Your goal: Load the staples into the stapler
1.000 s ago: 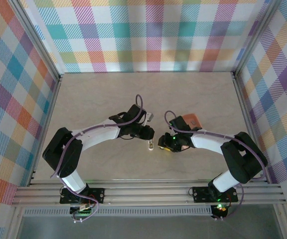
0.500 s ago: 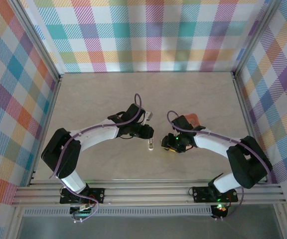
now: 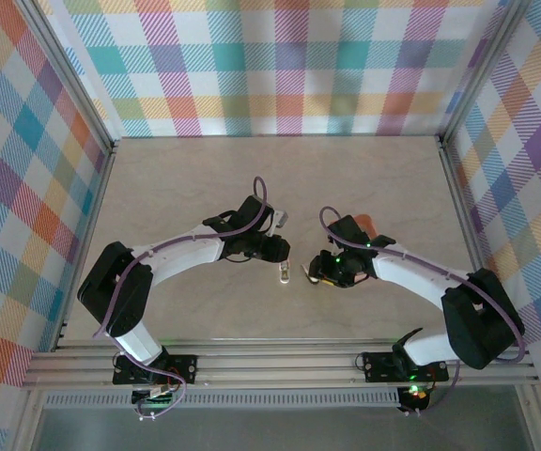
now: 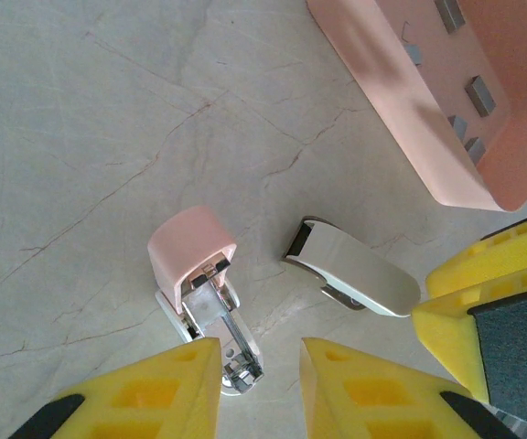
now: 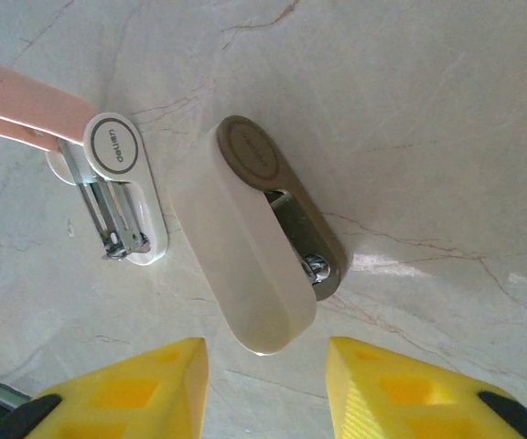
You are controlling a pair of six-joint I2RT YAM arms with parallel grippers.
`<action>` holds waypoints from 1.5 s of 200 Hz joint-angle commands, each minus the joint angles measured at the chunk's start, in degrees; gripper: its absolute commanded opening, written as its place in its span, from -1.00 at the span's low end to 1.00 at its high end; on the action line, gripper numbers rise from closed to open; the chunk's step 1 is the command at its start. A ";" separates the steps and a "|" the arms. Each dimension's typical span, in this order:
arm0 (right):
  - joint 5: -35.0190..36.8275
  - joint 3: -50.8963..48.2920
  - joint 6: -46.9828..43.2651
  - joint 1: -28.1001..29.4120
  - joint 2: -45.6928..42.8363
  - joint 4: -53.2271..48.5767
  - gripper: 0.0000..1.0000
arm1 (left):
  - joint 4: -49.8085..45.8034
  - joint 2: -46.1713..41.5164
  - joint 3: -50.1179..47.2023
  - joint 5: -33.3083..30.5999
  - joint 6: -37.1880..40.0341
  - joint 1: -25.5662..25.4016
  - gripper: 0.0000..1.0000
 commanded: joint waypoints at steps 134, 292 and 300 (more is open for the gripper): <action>2.62 1.56 -2.96 -0.68 2.41 -1.70 -0.23 | 0.71 -2.62 -1.36 -0.28 -1.03 1.09 -0.42; 12.25 19.54 -26.45 6.13 15.47 -17.55 0.00 | 7.44 -15.45 -16.28 -5.52 -9.73 9.46 0.06; 12.27 19.76 -26.58 6.36 16.27 -17.47 -0.01 | 7.31 -15.65 -16.53 -5.50 -9.70 9.57 0.06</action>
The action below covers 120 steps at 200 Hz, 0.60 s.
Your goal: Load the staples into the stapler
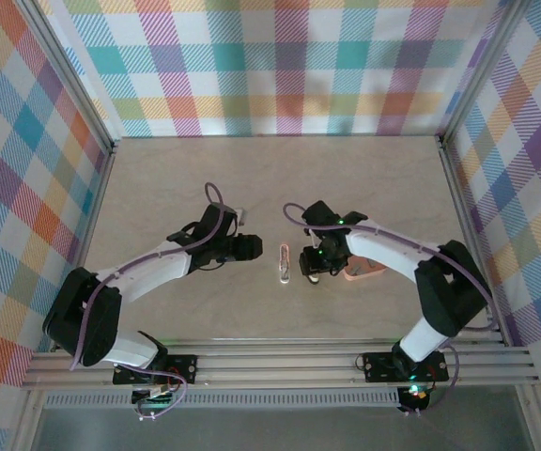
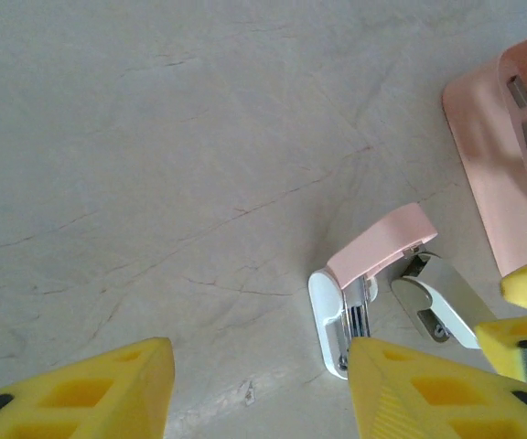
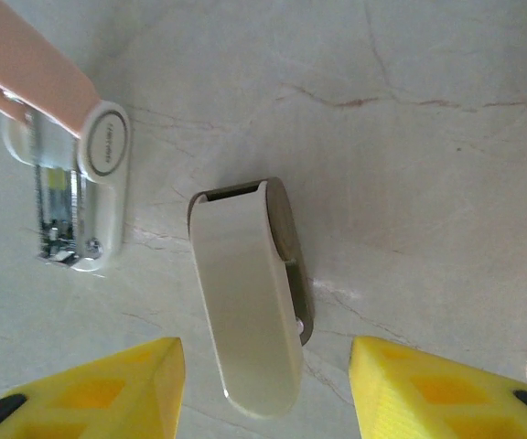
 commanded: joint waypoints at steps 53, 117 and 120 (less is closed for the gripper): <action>0.42 2.35 -3.12 1.14 5.00 -0.47 -0.28 | 0.24 -2.06 -0.96 -0.76 -0.61 1.09 0.06; 6.26 5.31 0.80 1.12 5.98 -0.53 -0.54 | 0.00 -2.02 -0.64 -0.61 -0.20 1.09 0.06; 6.64 5.64 1.01 1.10 6.24 -0.51 -0.54 | -0.08 -2.05 -0.66 -0.61 -0.17 1.09 0.06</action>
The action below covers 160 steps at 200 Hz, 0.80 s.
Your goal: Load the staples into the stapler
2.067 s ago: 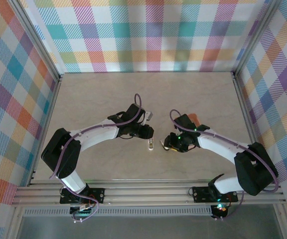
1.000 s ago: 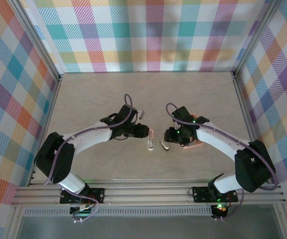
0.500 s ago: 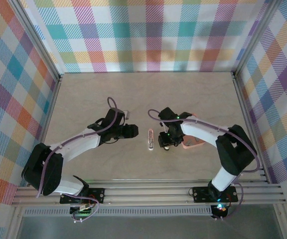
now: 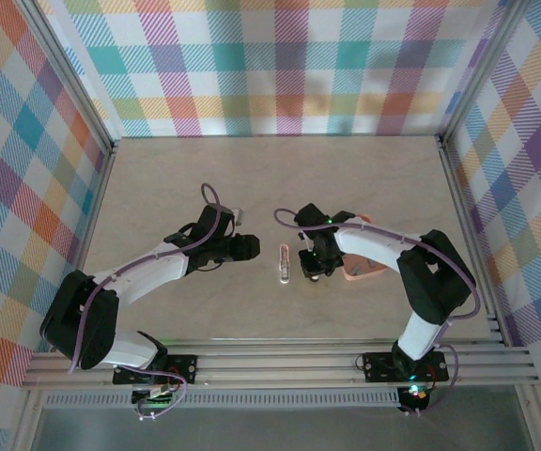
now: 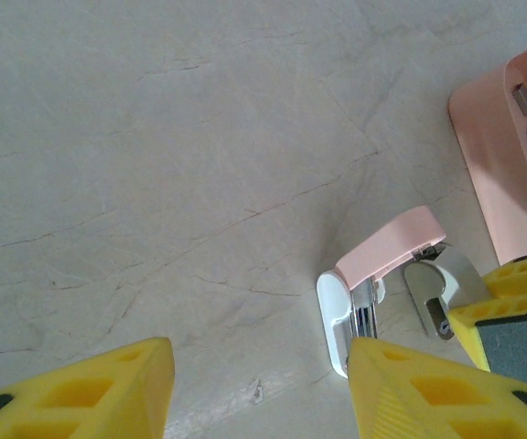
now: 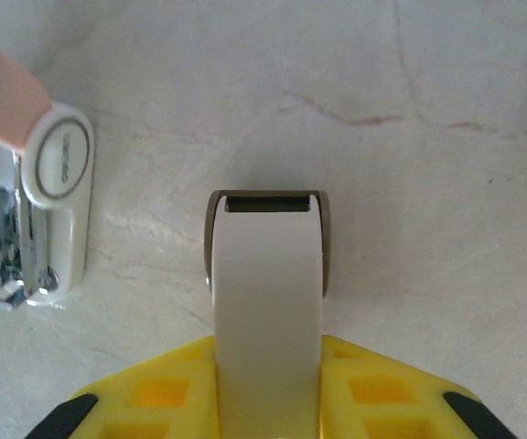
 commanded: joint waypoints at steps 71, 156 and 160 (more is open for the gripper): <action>5.19 15.94 1.30 -3.28 11.24 -0.81 -0.54 | -0.75 -2.52 -0.17 -0.64 0.60 0.85 0.06; 2.21 23.38 -0.30 -5.08 17.74 -0.93 -0.35 | -1.01 -3.59 -0.80 -0.91 0.63 1.27 0.06; 2.04 23.22 -0.28 -5.08 17.49 -0.82 -0.32 | -0.94 -3.51 -0.78 -0.90 0.67 1.29 0.06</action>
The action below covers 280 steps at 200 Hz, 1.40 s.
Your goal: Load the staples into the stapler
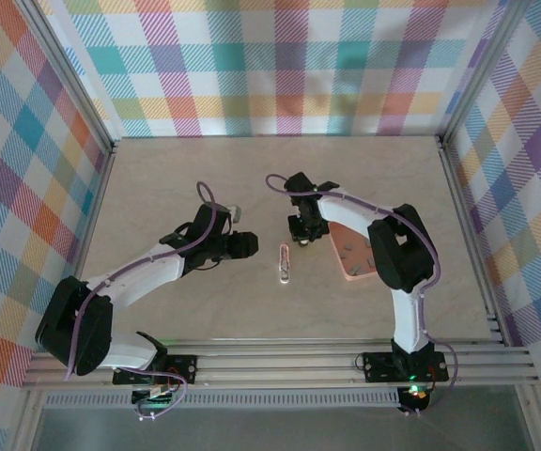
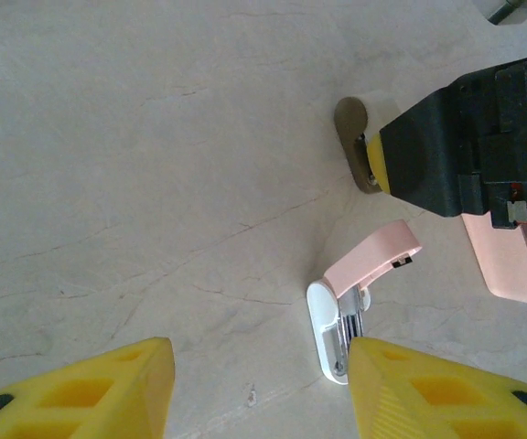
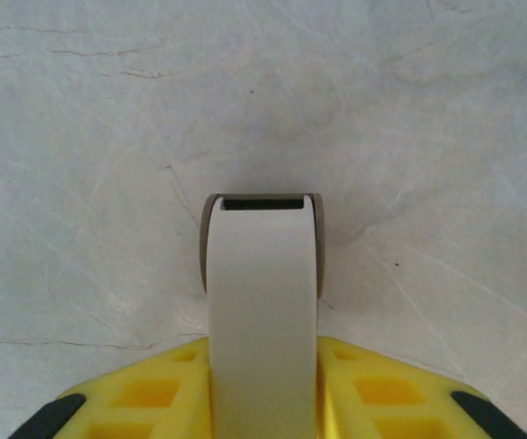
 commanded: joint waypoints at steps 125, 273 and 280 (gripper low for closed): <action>-2.87 -12.41 1.25 -7.84 -24.65 -3.22 -0.09 | 0.55 -0.39 -0.96 2.23 0.94 0.66 0.29; -21.29 -34.89 7.33 -14.64 -33.33 3.66 0.09 | 4.61 3.43 -0.99 7.65 -0.29 0.66 0.32; -21.68 -35.33 7.51 -14.55 -33.62 3.76 0.09 | 4.70 3.56 -0.96 7.73 -0.31 0.66 0.32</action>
